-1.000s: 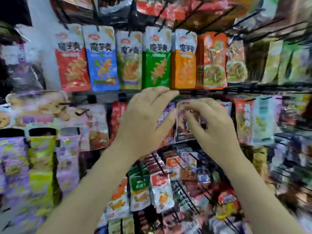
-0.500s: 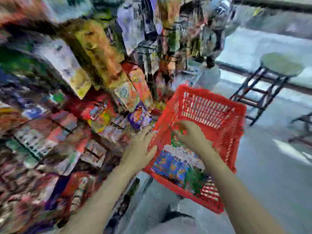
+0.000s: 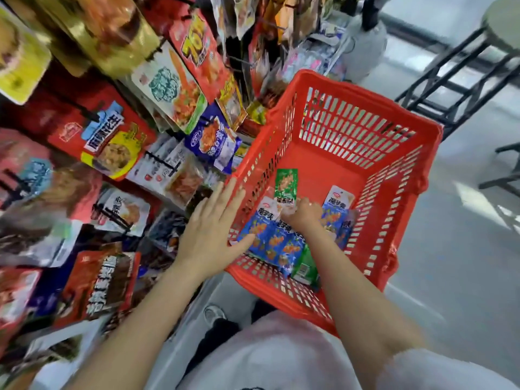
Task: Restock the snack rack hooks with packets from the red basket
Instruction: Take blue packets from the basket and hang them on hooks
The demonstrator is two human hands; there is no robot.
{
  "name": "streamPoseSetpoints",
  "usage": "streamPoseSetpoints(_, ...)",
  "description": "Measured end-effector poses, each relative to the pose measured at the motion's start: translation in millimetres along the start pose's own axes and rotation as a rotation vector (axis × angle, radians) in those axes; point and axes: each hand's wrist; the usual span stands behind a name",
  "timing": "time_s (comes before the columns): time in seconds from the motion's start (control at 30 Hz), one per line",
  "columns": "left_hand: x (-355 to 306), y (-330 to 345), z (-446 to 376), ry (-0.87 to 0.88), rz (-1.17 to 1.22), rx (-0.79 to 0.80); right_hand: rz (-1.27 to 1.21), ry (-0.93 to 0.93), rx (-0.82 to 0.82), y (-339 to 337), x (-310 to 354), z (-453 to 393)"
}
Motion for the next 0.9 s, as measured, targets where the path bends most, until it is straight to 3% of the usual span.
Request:
streamPoseSetpoints(0.1, -1.5, -4.7, 1.5, -0.010, -0.031, 0.017, -0.067, -0.064, 0.012, 7.3, -12.6, 9.2)
streamPoseSetpoints(0.23, -4.1, -6.1, 1.9, -0.026, -0.019, 0.022, -0.190, -0.203, -0.152, 5.6, -26.0, 28.2)
streamPoseSetpoints(0.3, -4.5, -5.8, 1.8, -0.029, -0.011, 0.005, -0.180, -0.121, -0.186, 5.5, -30.9, 37.5)
streamPoseSetpoints(0.37, -5.5, -6.0, 1.5, -0.035, -0.011, -0.004, -0.227, 0.001, -0.101, 8.5, -38.1, 43.6)
streamPoseSetpoints(0.43, -5.9, -5.4, 0.9, -0.035, -0.016, -0.012, -0.229, 0.011, -0.020, 11.8, -42.4, 44.4)
streamPoseSetpoints(0.53, -5.9, -4.3, 0.6, -0.032, -0.009, -0.014, -0.222, -0.111, -0.009, 12.9, -35.9, 38.2)
streamPoseSetpoints(0.67, -5.6, -3.6, 1.2, -0.027, -0.002, -0.017, -0.414, -0.229, -0.153, -3.2, -20.0, 35.5)
streamPoseSetpoints(0.77, -3.0, -2.0, 0.2, -0.013, -0.003, -0.025, -0.341, 0.038, -0.202, -3.1, -25.2, 35.3)
streamPoseSetpoints(0.83, -1.9, -0.9, -0.2, -0.016, -0.004, -0.019, -0.323, 0.238, -0.083, 5.3, -30.5, 39.0)
streamPoseSetpoints(0.9, -1.8, -0.8, 0.2, -0.015, 0.001, -0.023, -0.231, 0.293, 0.006, 13.3, -34.8, 44.4)
Point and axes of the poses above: each hand's wrist, its own z-axis away from the middle knuckle, its own y-axis out of the palm, x = y × z, and after that the axes turned 9 degrees about x, right-handed
